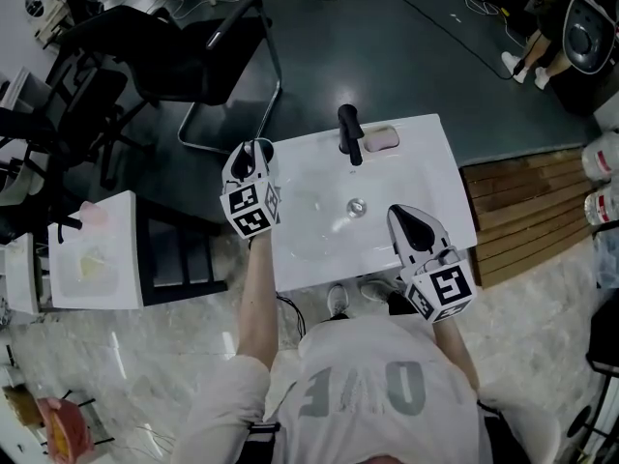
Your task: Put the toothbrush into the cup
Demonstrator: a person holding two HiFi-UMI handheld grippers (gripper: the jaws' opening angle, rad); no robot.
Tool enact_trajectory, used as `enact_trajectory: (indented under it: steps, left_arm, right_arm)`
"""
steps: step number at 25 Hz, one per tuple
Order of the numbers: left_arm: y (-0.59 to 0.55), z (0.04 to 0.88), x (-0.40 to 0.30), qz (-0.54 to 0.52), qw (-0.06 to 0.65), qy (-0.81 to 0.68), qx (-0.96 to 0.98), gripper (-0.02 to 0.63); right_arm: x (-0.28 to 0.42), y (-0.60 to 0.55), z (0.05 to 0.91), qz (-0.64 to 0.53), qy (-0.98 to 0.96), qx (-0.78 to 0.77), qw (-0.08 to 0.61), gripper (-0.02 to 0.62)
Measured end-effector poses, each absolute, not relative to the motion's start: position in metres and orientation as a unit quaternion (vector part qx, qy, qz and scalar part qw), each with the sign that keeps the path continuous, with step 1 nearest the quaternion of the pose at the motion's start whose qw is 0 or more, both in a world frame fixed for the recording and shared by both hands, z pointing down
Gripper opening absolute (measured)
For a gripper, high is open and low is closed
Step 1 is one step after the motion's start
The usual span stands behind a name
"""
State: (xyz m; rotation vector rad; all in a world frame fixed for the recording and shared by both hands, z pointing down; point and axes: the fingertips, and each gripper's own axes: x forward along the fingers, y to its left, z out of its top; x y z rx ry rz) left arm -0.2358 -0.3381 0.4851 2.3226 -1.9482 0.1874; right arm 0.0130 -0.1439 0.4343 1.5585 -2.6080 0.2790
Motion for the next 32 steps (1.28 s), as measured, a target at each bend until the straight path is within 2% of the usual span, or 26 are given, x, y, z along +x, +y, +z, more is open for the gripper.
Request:
enact_trajectory:
  steps: [9, 17, 32]
  left_arm:
    - [-0.337, 0.496, -0.236, 0.073, 0.051, -0.643, 0.761, 0.077]
    - [-0.336, 0.480, -0.241, 0.071, 0.024, -0.655, 0.752, 0.146]
    - [-0.320, 0.354, -0.239, 0.009, -0.089, -0.663, 0.743, 0.169]
  right_arm:
    - [0.013, -0.144, 0.435, 0.087, -0.856, 0.508, 0.050, 0.032]
    - [0.016, -0.149, 0.424, 0.078, -0.858, 0.506, 0.036, 0.032]
    - [0.004, -0.162, 0.405, 0.052, -0.880, 0.472, 0.011, 0.032]
